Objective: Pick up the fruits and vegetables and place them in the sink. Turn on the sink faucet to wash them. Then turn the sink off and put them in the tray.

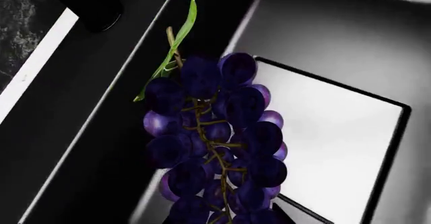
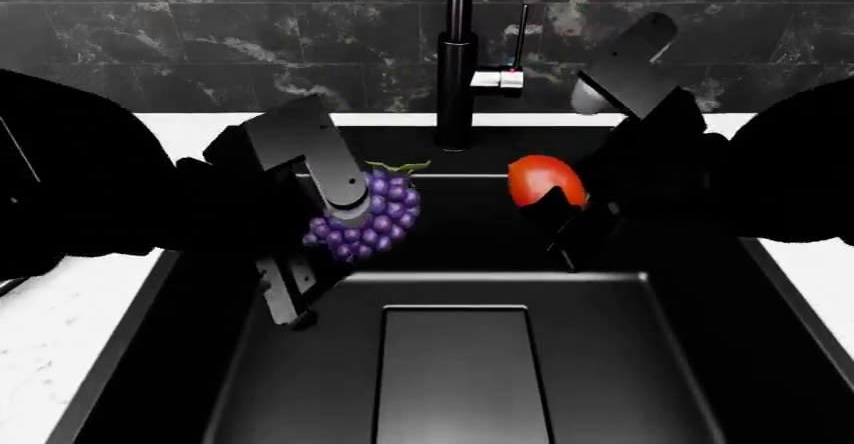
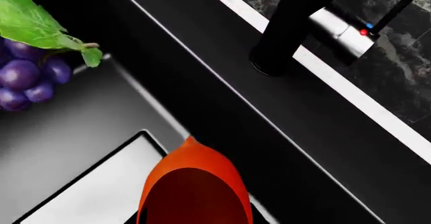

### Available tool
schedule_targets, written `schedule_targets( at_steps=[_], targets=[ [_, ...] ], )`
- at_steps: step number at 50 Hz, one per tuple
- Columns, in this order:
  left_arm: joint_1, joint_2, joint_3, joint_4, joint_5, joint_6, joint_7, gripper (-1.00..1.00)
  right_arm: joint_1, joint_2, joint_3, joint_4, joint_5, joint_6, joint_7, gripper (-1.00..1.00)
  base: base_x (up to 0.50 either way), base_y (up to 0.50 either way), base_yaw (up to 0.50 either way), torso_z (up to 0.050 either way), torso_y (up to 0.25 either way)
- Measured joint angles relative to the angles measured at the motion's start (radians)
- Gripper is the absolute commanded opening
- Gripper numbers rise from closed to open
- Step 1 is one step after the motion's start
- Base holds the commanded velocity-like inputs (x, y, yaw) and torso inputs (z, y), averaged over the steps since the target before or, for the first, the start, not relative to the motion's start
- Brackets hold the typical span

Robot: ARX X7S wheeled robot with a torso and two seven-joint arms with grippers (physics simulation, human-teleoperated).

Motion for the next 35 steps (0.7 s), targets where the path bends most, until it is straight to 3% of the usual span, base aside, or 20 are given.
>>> schedule_targets(
  at_steps=[35],
  targets=[
    [0.210, 0.160, 0.357, -0.115, 0.255, 0.172, 0.082, -1.00, -0.195, -0.071, -0.247, 0.064, -0.179, -0.108, -0.168, -1.00, 0.00, 0.00, 0.00, 0.000, 0.001]
  ],
)
